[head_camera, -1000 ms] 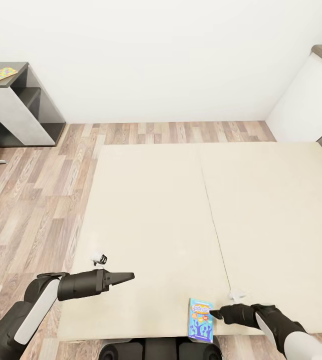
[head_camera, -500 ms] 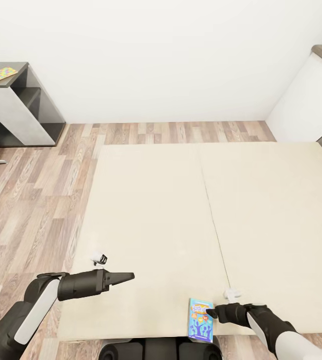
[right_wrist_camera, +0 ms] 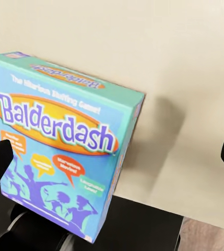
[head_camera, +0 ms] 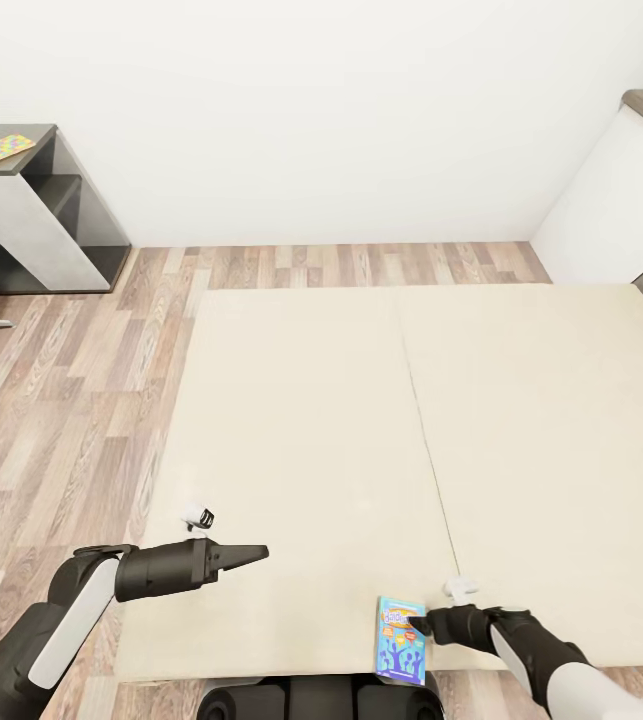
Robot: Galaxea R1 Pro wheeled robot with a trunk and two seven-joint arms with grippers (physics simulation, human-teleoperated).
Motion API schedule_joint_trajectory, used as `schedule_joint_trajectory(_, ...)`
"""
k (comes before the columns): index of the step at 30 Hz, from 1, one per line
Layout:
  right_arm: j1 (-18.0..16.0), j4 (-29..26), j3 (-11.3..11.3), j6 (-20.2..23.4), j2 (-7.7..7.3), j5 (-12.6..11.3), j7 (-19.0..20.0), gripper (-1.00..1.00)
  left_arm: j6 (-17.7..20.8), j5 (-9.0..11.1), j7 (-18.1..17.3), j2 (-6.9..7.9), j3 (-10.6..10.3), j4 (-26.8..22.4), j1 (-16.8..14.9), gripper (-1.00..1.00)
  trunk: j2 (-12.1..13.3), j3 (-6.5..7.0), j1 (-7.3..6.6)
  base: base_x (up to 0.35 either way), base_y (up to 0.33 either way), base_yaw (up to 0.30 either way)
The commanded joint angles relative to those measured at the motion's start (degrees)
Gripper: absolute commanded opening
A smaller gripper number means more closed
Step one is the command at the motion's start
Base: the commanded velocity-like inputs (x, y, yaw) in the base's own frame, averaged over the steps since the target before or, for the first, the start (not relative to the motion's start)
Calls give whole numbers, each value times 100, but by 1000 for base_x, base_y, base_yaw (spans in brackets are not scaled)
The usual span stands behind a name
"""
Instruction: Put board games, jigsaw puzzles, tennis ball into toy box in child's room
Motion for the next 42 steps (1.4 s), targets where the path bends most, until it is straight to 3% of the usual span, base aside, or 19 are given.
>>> schedule_joint_trajectory(1, 0, -13, -19, 20, 11, 52, 26, 100, 24, 13, -7, 4, -7, 0, -3, 100, -9, -7, 3, 0, 0, 0)
schedule_joint_trajectory(19, 0, -13, -2, -3, 263, 100, -194, 100, 24, 13, -6, 4, -7, 0, -3, 100, -9, -7, 3, 0, 0, 0)
schedule_joint_trajectory(42, 0, -13, -11, 83, 282, 68, -267, 100, 25, 13, -6, 7, -7, 0, -3, 100, -9, -53, 3, 0, 0, 0)
